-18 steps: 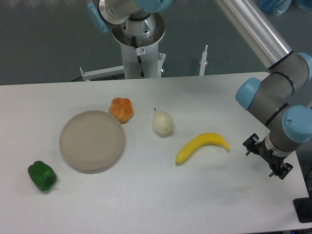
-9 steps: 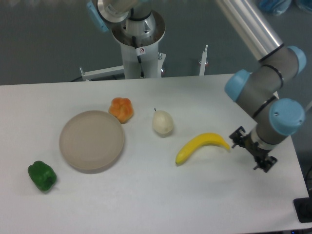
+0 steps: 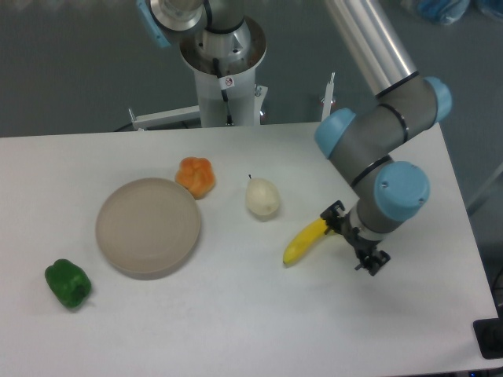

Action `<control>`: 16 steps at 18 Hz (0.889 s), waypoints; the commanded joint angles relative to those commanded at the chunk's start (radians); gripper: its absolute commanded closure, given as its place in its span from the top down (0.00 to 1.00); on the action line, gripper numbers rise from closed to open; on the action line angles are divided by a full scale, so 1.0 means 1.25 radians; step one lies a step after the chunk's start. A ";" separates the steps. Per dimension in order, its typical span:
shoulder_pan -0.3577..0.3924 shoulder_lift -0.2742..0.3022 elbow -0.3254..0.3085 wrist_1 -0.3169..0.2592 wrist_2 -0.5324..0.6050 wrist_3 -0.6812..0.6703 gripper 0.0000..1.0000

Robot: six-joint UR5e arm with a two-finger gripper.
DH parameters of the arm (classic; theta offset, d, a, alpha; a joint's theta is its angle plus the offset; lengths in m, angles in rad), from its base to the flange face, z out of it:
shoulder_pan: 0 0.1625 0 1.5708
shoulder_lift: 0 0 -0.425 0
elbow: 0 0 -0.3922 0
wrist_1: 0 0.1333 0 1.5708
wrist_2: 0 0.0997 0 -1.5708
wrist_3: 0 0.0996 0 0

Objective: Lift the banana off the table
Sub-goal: 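Lower the gripper over the banana and close on it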

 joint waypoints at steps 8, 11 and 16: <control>-0.028 0.034 -0.129 0.089 0.005 -0.077 1.00; -0.042 0.033 -0.178 0.196 0.010 -0.102 1.00; -0.039 0.047 -0.179 0.206 0.011 -0.107 0.01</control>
